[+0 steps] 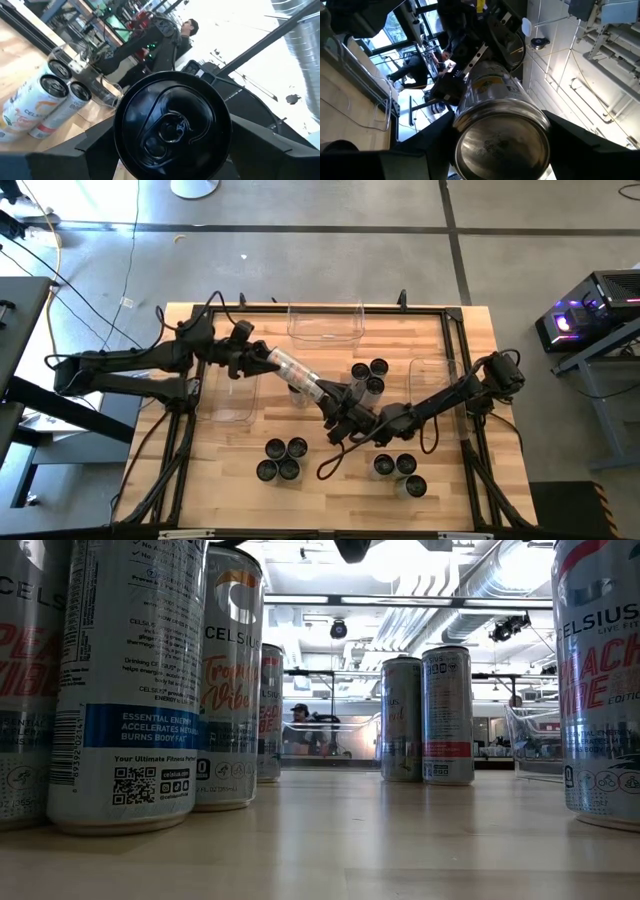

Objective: Sort soda cans
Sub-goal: Put the white-yellow soda can into the left transparent bin

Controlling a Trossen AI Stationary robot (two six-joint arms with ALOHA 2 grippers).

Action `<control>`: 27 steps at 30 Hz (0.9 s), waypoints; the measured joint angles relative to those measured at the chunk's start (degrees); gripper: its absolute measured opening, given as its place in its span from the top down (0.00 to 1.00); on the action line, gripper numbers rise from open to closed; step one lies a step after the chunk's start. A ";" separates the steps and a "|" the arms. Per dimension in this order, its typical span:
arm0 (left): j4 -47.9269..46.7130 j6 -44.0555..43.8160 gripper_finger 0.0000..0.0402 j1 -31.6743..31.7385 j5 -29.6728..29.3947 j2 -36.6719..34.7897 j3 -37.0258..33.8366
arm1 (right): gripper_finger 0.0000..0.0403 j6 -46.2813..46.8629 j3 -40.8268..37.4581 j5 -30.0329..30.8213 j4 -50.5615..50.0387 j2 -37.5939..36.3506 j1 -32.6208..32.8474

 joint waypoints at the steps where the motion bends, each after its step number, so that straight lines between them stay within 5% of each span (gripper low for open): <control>1: 0.00 -0.43 0.24 0.45 0.89 0.03 0.00 | 0.40 0.00 -0.02 0.03 -0.33 0.00 0.02; 19: 0.28 -3.58 0.24 1.62 5.60 0.22 0.00 | 0.40 1.11 -0.06 -0.51 -2.23 0.02 0.11; 27: 0.17 -3.92 0.37 1.62 5.71 0.24 0.02 | 0.40 1.37 -0.08 -0.63 -2.25 0.02 0.08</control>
